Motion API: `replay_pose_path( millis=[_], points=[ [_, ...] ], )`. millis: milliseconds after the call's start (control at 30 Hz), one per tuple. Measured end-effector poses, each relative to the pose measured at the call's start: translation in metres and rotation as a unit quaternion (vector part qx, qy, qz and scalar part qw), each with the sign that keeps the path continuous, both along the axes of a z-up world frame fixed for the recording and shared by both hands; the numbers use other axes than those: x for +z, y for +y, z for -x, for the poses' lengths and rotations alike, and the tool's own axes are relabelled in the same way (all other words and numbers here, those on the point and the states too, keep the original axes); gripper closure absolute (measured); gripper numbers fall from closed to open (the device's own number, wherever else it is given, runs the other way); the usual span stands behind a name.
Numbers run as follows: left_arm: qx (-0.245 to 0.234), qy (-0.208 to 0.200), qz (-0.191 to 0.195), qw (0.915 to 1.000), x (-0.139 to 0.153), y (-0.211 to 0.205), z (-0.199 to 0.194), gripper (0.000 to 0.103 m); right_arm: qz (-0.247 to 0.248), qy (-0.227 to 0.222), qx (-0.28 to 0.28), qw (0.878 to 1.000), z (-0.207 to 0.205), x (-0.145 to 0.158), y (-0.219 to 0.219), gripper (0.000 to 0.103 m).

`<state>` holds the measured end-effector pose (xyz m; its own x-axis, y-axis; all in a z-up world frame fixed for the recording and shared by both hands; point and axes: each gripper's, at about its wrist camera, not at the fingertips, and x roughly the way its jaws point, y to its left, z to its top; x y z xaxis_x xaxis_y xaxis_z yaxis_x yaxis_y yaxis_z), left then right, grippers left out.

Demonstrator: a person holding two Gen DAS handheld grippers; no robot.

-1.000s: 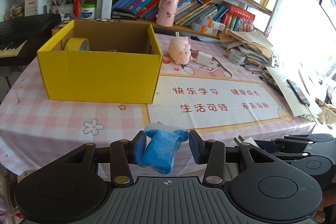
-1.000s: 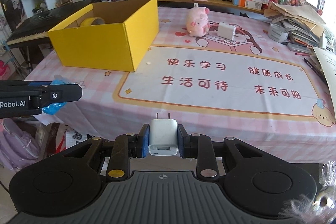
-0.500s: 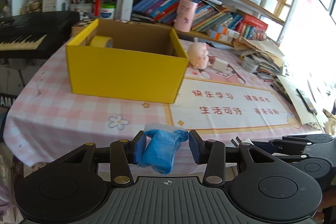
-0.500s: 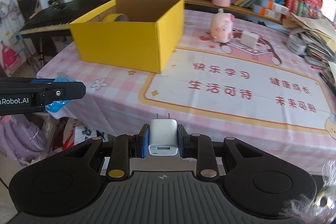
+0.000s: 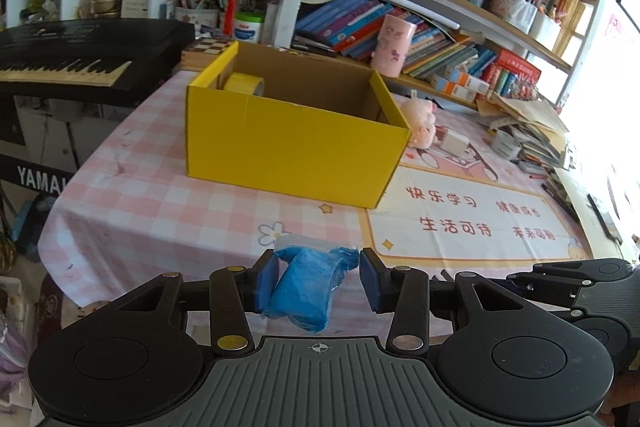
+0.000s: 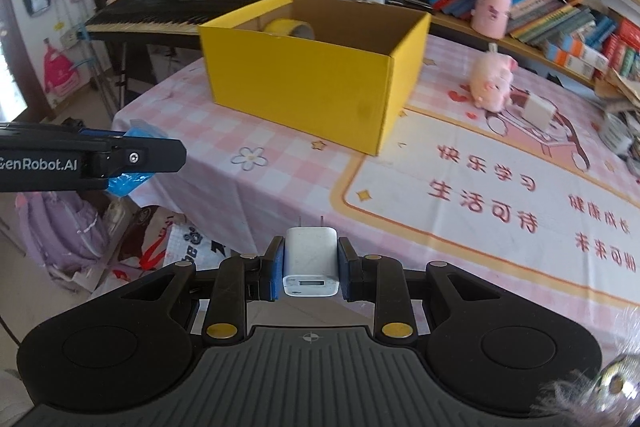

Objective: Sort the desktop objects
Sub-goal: 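Lift and carry the blue packet and white charger with both tools toward the yellow box, then lower both tools into the yellow box and open them, releasing packet and charger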

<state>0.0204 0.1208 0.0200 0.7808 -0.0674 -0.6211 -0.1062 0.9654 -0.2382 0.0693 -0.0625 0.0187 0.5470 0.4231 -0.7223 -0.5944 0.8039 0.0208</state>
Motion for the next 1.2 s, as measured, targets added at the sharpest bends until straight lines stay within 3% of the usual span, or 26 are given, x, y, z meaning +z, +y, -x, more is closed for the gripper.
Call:
replay_pose_path(
  millis=[333,633,967,1200],
  points=[
    [0.031,0.001,0.004,0.9995,0.004,0.018,-0.002,0.060,-0.005,0.013,0.037,0.999,-0.011,0.002,0.022,0.079],
    [0.047,-0.035,0.003,0.9983,0.022,0.031,-0.025,0.060,-0.032,0.002,0.041,0.999,-0.033,0.020,0.034,0.079],
    [0.058,-0.088,-0.011,0.9943,0.049,0.044,-0.079,0.060,-0.049,-0.055,0.037,0.997,-0.100,0.062,0.035,0.079],
    [0.062,-0.094,-0.025,0.9933,0.055,0.050,-0.126,0.060,-0.043,-0.079,0.047,0.995,-0.155,0.069,0.042,0.079]
  ],
)
